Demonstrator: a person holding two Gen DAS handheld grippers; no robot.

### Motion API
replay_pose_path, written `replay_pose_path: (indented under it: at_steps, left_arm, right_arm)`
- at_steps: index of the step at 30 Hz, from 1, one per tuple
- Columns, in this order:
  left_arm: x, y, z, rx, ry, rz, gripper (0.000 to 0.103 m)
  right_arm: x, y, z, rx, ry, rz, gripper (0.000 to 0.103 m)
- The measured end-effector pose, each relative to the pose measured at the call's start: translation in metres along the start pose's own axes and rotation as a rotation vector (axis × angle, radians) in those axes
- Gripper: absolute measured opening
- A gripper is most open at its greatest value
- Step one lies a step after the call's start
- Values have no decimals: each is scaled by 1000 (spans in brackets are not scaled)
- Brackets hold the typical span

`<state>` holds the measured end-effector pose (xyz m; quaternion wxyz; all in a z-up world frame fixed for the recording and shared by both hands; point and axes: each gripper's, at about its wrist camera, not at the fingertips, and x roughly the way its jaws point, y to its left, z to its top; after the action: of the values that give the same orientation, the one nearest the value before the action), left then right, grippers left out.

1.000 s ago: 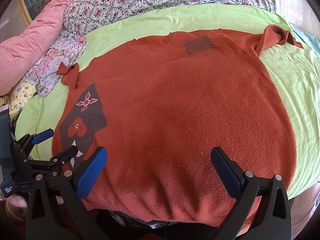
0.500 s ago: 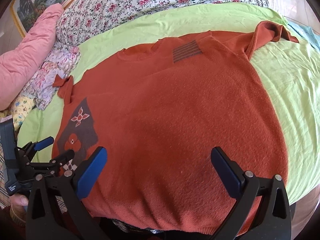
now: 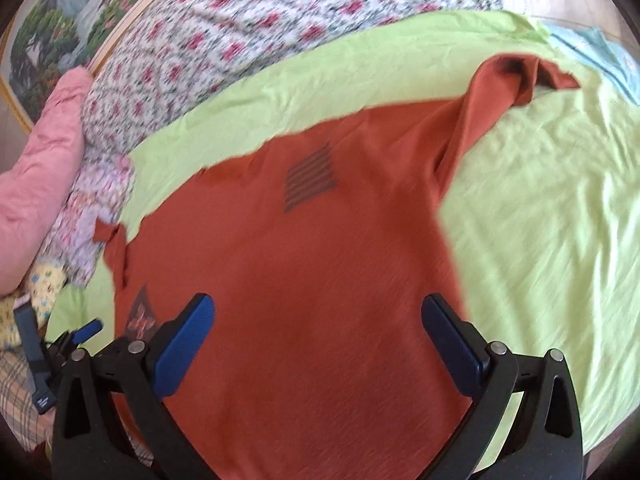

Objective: Fold small clothes
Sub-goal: 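Grasp the sweater sleeve with the right gripper and lift it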

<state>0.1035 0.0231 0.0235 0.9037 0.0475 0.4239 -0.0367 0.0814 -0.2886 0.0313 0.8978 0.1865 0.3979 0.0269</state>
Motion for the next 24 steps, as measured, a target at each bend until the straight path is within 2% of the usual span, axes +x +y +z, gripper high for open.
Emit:
replay_pose_path:
  at_steps: [4, 9, 13, 15, 18, 21, 24]
  left_arm:
    - [6, 4, 23, 6, -28, 42, 99]
    - [22, 6, 42, -8, -1, 35, 99]
    - [42, 0, 55, -3, 33, 32, 99]
    - [50, -1, 58, 2, 46, 33, 99]
    - [71, -4, 68, 13, 75, 39, 99]
    - [89, -3, 75, 7, 99, 38, 99]
    - [105, -1, 81, -19, 118, 24, 99]
  right_arm:
    - [-1, -36, 55, 24, -72, -71, 103]
    - [9, -81, 122, 91, -124, -129, 98]
    - [37, -128, 176, 190, -119, -180, 83]
    - [56, -149, 196, 220, -99, -224, 80]
    - [76, -180, 211, 281, -71, -260, 68]
    - [96, -209, 223, 359, -52, -262, 49]
    - [107, -228, 228, 389, -52, -280, 18]
